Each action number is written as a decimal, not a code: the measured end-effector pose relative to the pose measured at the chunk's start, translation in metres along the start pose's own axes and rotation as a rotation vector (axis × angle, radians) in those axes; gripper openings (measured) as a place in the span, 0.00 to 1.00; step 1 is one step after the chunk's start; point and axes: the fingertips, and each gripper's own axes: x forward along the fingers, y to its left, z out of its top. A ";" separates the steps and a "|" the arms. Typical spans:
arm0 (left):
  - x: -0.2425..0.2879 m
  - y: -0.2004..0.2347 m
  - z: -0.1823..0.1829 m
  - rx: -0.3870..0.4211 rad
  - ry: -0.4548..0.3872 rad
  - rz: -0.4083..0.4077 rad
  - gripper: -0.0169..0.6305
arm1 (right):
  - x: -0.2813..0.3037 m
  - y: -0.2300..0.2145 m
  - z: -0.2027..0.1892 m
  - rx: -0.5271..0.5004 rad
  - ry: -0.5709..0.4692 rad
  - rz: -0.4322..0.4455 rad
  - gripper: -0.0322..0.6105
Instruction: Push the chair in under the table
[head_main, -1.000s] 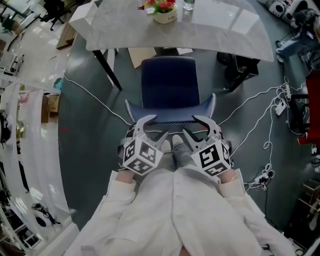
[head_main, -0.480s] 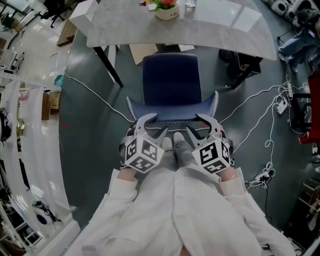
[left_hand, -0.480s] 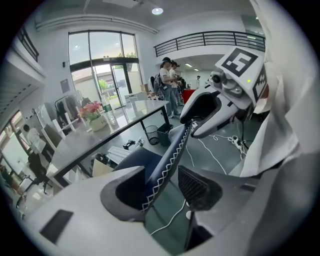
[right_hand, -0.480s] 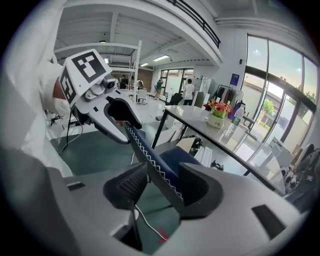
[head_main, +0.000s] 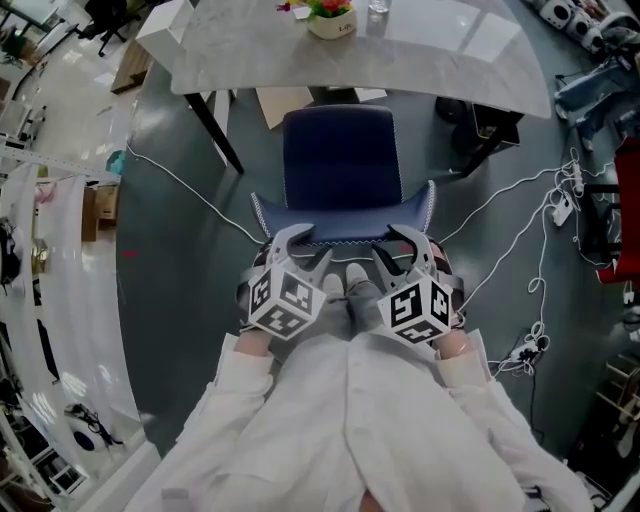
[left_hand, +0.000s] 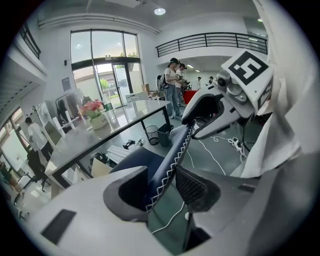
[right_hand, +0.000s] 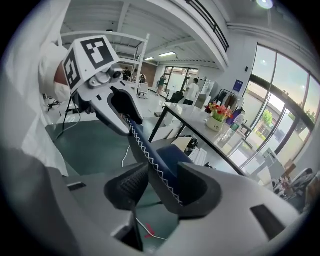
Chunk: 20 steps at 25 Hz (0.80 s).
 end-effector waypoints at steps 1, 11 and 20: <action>0.000 0.000 0.000 -0.002 -0.002 -0.005 0.30 | 0.001 0.000 0.000 -0.026 0.010 -0.008 0.32; 0.002 -0.001 -0.001 0.026 0.006 -0.008 0.28 | 0.004 -0.002 -0.005 -0.117 0.057 -0.047 0.29; 0.003 0.001 0.001 0.023 0.007 -0.027 0.28 | 0.005 -0.005 -0.003 -0.085 0.078 -0.067 0.30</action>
